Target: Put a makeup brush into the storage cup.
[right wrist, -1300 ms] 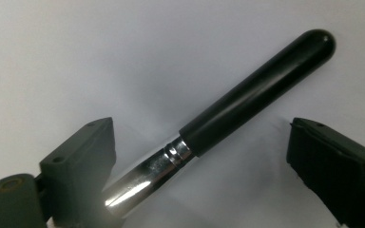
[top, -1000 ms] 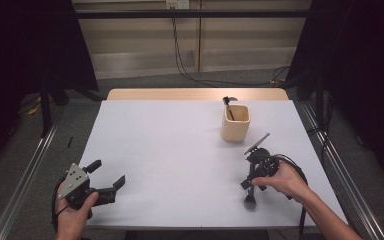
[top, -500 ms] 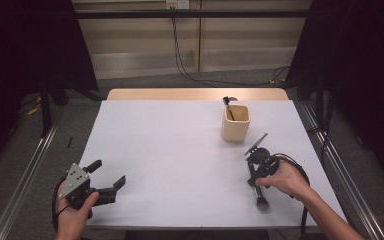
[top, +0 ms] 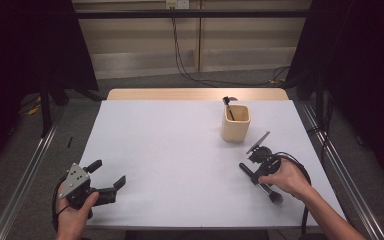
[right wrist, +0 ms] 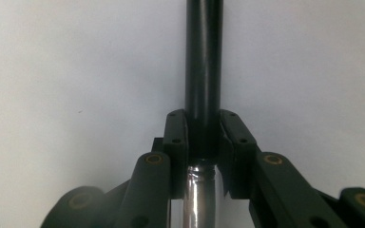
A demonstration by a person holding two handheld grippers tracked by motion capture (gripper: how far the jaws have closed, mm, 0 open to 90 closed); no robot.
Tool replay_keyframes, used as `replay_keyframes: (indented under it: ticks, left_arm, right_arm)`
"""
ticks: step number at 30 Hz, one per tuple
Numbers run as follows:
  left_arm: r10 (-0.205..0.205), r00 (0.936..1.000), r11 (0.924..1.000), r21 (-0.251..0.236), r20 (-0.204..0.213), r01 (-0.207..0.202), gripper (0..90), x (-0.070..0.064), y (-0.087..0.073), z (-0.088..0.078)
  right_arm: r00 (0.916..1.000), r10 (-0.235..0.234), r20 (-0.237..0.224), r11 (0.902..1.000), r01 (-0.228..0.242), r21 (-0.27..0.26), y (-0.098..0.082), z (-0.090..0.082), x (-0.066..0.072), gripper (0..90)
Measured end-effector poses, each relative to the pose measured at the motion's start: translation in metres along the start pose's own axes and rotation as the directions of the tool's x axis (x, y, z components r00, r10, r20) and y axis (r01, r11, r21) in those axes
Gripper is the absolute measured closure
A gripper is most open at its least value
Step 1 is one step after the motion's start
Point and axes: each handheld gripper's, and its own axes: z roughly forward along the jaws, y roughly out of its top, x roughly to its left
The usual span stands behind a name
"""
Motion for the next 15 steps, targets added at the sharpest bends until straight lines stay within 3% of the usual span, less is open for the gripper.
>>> replay_keyframes:
  ticks: [15]
  left_arm:
    - [0.001, 1.0000, 1.0000, 0.002, 0.001, -0.001, 2.7, 0.0001, 0.0001, 0.0005]
  right_arm:
    - [0.9993, 0.005, -0.037, 0.9988, -0.007, -0.048, -0.0043, -0.0043, -0.0055, 75.7]
